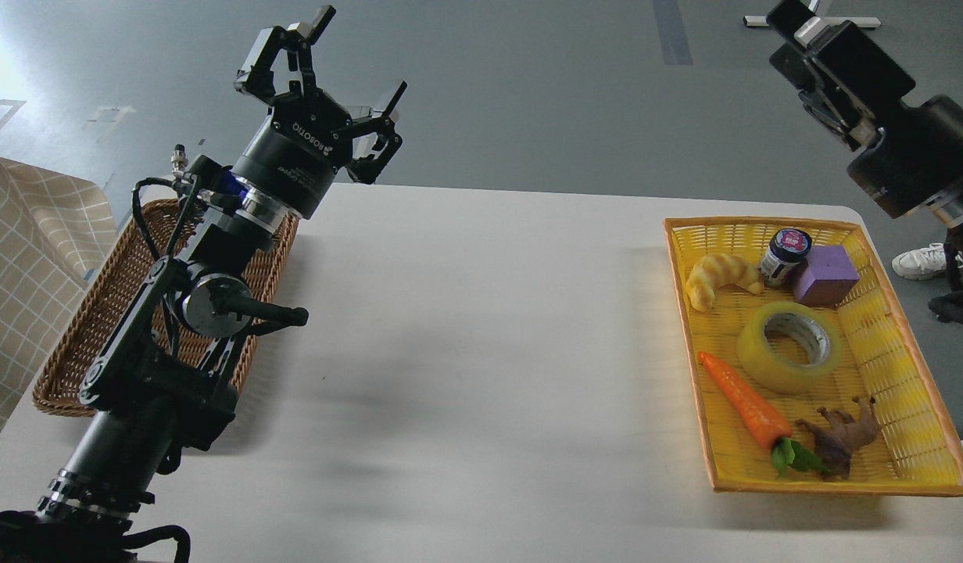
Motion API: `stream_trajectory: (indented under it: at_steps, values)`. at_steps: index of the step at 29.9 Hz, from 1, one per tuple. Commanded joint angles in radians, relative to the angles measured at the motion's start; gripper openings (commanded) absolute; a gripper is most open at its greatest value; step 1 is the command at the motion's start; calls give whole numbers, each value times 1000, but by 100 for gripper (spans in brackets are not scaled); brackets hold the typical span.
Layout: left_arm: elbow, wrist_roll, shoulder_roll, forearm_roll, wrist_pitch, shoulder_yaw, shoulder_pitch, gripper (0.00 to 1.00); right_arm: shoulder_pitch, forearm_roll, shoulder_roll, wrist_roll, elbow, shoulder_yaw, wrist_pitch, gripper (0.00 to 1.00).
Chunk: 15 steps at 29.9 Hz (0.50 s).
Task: Place and transfer tape with both arms
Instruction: 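Raise the right arm up and away from the yellow tray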
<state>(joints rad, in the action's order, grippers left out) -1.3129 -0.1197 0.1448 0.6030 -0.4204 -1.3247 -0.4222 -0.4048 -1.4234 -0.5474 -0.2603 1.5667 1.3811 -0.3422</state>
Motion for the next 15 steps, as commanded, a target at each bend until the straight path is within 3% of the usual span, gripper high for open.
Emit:
stream_trajectory:
  at_steps: [1,9,13,15]
  values:
    - [-2,0,9,1,0,1,2,98,50,35,-83,-8,59,61,-107,100]
    - [-28,0,22,1,0,-8,2,98,119,31,-181,-14,44,174,-146,100]
    - [-29,0,29,0,-1,-10,10,98,126,29,-258,-105,-9,168,-146,100]
    - [-29,0,29,0,-1,-10,10,98,136,23,-265,-108,-13,164,-146,100]
